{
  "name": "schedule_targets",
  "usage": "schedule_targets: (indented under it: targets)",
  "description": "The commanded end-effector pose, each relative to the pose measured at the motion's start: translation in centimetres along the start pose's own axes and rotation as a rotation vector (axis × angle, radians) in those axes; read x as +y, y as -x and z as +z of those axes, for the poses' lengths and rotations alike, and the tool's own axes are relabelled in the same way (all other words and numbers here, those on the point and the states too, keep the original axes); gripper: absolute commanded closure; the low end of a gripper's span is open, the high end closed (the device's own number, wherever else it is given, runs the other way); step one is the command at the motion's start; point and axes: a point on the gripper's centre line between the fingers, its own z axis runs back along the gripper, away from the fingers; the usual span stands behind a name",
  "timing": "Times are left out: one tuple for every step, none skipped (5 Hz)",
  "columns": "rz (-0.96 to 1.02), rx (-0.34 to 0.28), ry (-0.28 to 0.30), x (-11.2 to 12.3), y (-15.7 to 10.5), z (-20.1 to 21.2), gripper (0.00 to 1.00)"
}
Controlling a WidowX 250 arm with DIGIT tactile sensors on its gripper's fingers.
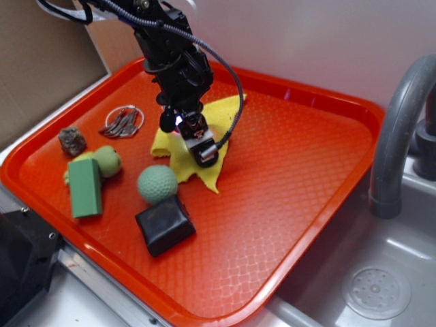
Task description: Grab the yellow cloth.
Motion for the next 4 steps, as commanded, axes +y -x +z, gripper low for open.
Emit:
schedule_targets:
  targets:
    - [0.164,0.035,-0.048,5.1,2.9,0.7,1.00]
    - [0.211,0.040,-0.050,6.1,4.2,1.6,1.00]
    - [0.208,0.029,-0.082,5.7,4.4,5.9,1.00]
    - [0.170,0.044,-0.190,2.6,1.7,10.9,1.00]
